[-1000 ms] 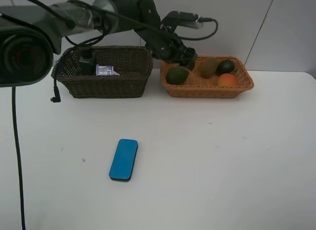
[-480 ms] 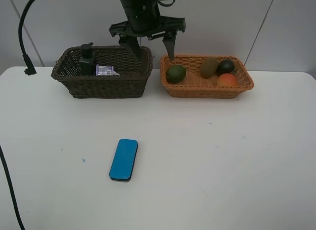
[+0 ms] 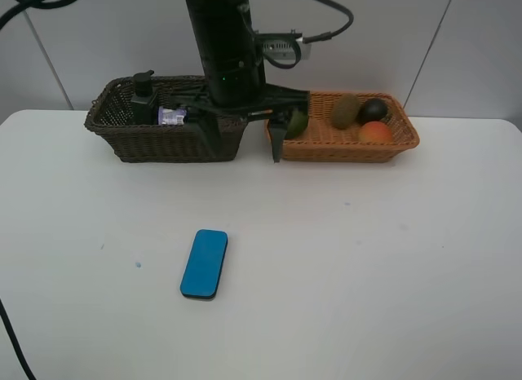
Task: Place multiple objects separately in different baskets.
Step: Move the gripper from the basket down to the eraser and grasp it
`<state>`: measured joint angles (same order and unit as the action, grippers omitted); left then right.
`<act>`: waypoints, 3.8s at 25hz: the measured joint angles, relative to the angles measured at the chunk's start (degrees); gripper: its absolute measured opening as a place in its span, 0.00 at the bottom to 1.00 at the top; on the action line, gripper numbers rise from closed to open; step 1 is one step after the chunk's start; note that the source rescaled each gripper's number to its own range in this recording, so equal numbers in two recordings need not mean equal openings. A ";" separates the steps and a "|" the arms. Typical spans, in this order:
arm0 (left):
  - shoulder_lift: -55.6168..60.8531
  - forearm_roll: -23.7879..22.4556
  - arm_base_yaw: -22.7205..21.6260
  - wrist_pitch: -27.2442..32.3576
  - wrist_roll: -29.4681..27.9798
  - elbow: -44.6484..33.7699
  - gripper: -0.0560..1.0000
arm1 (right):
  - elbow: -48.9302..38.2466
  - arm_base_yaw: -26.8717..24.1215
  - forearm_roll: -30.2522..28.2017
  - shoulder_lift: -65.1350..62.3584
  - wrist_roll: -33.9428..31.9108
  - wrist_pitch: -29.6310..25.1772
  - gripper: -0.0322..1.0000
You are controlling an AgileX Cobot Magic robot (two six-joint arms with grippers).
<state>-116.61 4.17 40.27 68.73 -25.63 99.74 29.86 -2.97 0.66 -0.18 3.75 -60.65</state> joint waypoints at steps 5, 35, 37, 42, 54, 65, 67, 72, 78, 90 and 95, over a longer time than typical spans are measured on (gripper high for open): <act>6.14 -0.26 1.82 -1.83 -2.79 -11.48 1.00 | 0.00 0.00 0.00 0.00 0.00 0.00 1.00; 14.41 -1.19 5.66 -33.46 -8.30 -44.87 1.00 | 0.00 0.00 0.00 0.00 0.00 0.00 1.00; 13.55 -1.19 5.66 -34.58 -8.30 -44.87 1.00 | 0.00 0.00 0.00 0.00 0.00 0.00 1.00; 11.43 -1.33 5.66 -35.24 -8.30 -44.87 1.00 | 0.00 0.00 0.00 0.00 0.00 0.00 1.00; 9.86 -2.29 3.82 -34.99 -8.15 -44.87 1.00 | 0.00 0.00 0.04 0.00 0.00 0.00 1.00; 6.76 -2.46 3.80 -38.29 -6.94 -44.87 1.00 | 0.00 0.00 0.04 0.00 0.00 0.00 1.00; 6.76 -2.46 3.80 -38.98 -6.65 -44.87 1.00 | 0.00 0.00 0.04 0.00 0.00 0.00 1.00; 6.08 -2.41 3.80 -39.69 -6.38 -44.87 1.00 | 0.00 0.00 0.04 0.00 0.00 0.00 1.00; 5.45 -2.36 3.80 -39.93 -6.20 -44.87 1.00 | 0.00 0.00 0.04 0.00 0.00 0.00 1.00; 5.45 -2.25 3.80 -40.38 -6.03 -44.87 1.00 | 0.00 0.00 0.04 0.00 0.00 0.00 1.00; 5.45 -2.25 3.80 -39.68 -6.03 -44.87 1.00 | 0.00 0.00 0.04 0.00 0.00 0.00 1.00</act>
<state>-111.16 1.92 44.08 29.05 -31.67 54.87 29.86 -2.97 0.70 -0.18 3.75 -60.65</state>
